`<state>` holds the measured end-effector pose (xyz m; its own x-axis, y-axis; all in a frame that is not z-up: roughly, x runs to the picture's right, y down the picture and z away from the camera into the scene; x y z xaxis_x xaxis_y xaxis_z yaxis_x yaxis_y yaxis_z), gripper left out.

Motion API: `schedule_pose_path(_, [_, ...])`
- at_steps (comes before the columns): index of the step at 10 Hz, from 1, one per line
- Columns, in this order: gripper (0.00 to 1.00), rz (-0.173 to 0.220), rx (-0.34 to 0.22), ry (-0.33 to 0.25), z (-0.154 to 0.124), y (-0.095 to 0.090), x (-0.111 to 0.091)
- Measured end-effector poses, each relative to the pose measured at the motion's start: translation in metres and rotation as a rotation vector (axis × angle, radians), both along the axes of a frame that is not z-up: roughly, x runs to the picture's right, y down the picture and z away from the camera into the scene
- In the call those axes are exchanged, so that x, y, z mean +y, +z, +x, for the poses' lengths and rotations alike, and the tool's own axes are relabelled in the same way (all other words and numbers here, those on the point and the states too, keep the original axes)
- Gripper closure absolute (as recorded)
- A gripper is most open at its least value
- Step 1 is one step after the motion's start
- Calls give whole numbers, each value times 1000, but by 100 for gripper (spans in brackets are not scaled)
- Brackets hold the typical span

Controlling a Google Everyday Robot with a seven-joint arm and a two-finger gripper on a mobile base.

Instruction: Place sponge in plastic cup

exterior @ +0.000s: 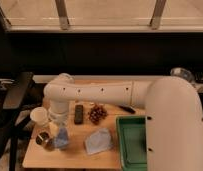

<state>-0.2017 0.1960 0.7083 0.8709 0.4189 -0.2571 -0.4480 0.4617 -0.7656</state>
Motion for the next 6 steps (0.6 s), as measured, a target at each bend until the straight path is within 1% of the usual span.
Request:
schedule_pose_path(3, [22, 15, 8, 3, 3, 0, -4])
schedule_pose_path(5, [22, 59, 23, 6, 6, -4, -17])
schedule_pose_path(6, [22, 84, 41, 15, 9, -6, -26])
